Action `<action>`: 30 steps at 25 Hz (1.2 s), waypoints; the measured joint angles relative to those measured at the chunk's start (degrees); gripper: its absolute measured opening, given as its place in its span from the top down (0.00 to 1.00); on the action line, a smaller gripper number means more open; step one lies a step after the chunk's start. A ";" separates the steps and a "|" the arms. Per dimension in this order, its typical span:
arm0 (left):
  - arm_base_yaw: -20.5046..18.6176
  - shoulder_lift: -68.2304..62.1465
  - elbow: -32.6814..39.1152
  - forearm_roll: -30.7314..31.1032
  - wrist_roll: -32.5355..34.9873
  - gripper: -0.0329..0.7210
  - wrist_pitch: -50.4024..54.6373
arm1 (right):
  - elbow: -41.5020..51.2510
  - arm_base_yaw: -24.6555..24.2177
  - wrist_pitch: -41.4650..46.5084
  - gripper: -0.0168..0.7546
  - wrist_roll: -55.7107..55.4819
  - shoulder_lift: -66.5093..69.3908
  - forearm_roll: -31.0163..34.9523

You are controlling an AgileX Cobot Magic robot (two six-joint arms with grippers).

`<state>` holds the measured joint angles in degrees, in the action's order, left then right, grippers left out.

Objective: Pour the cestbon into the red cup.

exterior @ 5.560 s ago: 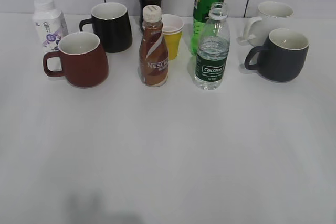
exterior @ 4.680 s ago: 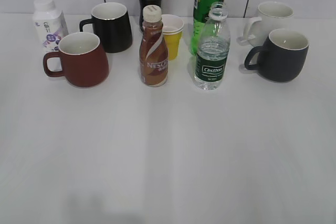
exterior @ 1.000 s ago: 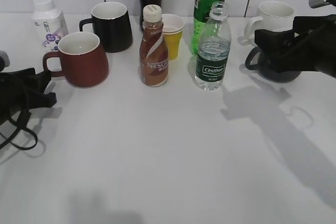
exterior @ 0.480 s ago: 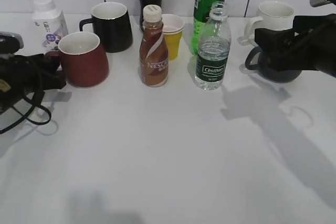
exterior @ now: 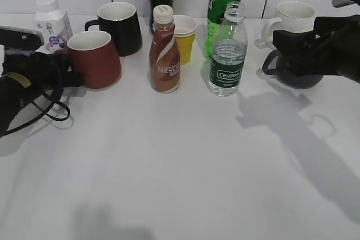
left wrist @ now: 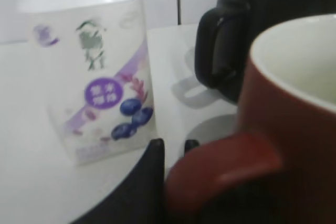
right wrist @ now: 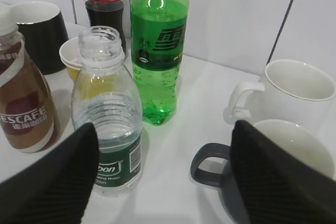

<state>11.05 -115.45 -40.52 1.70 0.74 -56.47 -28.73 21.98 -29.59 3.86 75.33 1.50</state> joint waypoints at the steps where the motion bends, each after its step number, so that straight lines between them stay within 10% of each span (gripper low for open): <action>1: 0.00 -0.34 -0.72 0.37 0.00 0.86 0.20 | 0.00 0.00 0.00 0.22 0.00 0.00 0.00; 30: 0.00 24.99 12.85 2.67 0.29 0.87 4.45 | -15.38 0.00 -18.03 0.22 -13.50 35.33 -15.10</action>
<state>11.05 -90.46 -27.67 4.36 1.03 -52.01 -44.11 21.98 -47.62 -9.65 110.66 -13.60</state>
